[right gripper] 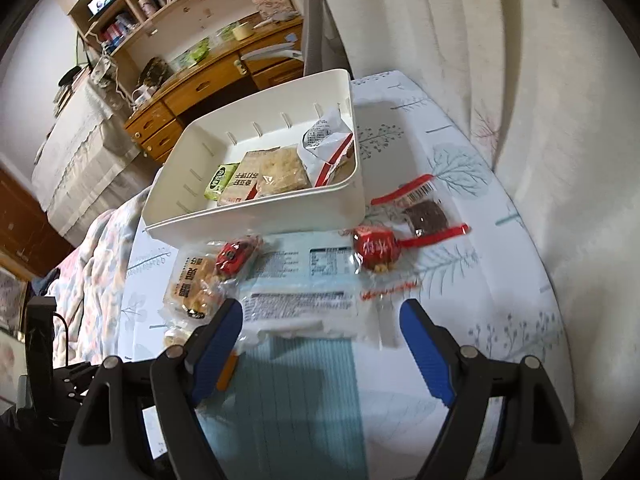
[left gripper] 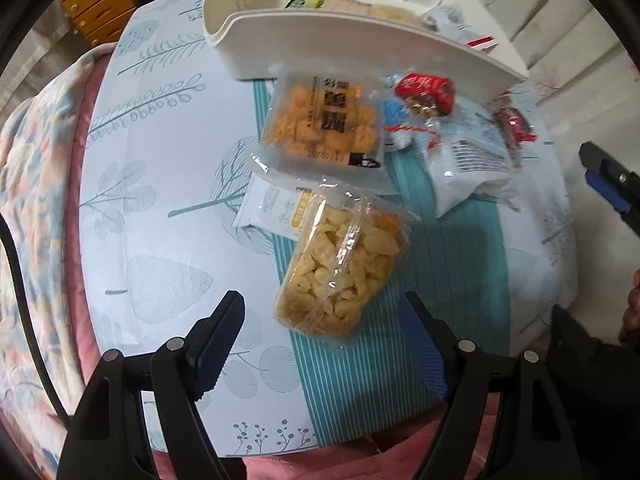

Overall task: Organize snacks
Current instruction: 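Grasp the clear yellow-puff bag with the left tool while the right tool grasps the red-wrapped packet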

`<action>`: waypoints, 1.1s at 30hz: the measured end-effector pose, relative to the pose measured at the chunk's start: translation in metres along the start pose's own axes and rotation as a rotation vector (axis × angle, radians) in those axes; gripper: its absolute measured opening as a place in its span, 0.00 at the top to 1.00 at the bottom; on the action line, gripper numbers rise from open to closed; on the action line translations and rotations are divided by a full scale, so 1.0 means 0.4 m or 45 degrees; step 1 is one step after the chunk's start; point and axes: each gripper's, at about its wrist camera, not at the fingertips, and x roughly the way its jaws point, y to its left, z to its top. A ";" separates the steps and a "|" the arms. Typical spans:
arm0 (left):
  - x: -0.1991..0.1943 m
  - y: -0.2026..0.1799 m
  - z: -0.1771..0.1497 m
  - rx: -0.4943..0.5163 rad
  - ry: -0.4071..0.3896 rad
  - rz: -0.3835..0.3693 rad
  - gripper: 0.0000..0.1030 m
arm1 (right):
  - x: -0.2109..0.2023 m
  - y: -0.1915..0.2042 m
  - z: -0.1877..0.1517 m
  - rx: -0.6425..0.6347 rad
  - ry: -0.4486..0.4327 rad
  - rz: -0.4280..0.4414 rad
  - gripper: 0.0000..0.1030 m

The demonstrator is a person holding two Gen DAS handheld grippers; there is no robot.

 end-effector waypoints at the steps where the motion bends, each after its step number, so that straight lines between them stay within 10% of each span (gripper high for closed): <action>1: 0.006 -0.002 0.000 -0.008 0.006 0.012 0.24 | 0.012 -0.006 0.007 -0.008 0.009 0.005 0.21; 33: 0.149 -0.044 0.103 -0.064 0.142 0.029 0.24 | 0.263 -0.116 0.072 -0.047 0.163 0.034 0.47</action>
